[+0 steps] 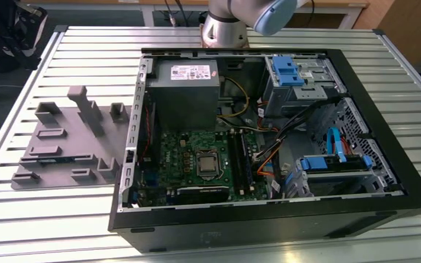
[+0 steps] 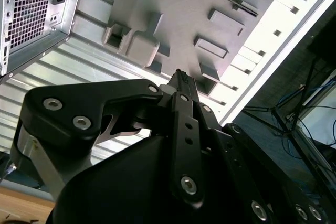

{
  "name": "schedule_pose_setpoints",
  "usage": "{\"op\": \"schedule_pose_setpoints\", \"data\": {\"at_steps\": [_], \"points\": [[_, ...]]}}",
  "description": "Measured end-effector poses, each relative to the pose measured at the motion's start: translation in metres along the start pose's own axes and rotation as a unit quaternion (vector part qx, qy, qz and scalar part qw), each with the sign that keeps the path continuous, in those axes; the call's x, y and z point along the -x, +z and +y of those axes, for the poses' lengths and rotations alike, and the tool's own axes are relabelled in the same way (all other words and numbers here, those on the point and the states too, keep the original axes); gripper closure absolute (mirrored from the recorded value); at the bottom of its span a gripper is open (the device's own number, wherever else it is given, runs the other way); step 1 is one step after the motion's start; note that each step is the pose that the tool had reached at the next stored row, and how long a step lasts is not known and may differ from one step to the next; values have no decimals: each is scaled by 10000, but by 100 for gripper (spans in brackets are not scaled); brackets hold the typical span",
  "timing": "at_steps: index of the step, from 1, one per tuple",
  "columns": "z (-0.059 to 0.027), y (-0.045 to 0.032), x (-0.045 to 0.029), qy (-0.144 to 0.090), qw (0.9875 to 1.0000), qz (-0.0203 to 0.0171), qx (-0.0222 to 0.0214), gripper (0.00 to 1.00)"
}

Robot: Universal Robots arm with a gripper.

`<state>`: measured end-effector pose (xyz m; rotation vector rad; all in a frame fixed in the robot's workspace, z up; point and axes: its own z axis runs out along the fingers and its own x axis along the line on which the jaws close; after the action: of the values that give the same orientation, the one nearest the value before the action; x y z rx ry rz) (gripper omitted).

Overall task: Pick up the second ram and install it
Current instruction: 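Reach for the second ram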

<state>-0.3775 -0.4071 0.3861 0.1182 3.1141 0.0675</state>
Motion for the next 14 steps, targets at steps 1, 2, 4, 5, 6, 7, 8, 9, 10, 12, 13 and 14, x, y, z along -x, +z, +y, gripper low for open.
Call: {"op": "schedule_pose_setpoints", "data": {"at_steps": [1, 2, 4, 5, 6, 7, 8, 9, 10, 12, 13, 14], "points": [[-1, 0, -5, 0, 10000, 0, 0, 89], [-1, 0, -10, 0, 10000, 0, 0, 89], [-2, 0, -18, 0, 10000, 0, 0, 89], [-2, -1, -22, 0, 10000, 0, 0, 89], [-2, -1, -27, 0, 10000, 0, 0, 89], [-3, 0, -31, 0, 10000, 0, 0, 89], [-3, -1, -35, 0, 10000, 0, 0, 89], [-3, -1, -39, 0, 10000, 0, 0, 89], [-4, -1, -44, 0, 10000, 0, 0, 89], [-4, -1, -52, 0, 10000, 0, 0, 89], [-4, -1, -57, 0, 10000, 0, 0, 89], [-5, -2, -61, 0, 10000, 0, 0, 89]]}}
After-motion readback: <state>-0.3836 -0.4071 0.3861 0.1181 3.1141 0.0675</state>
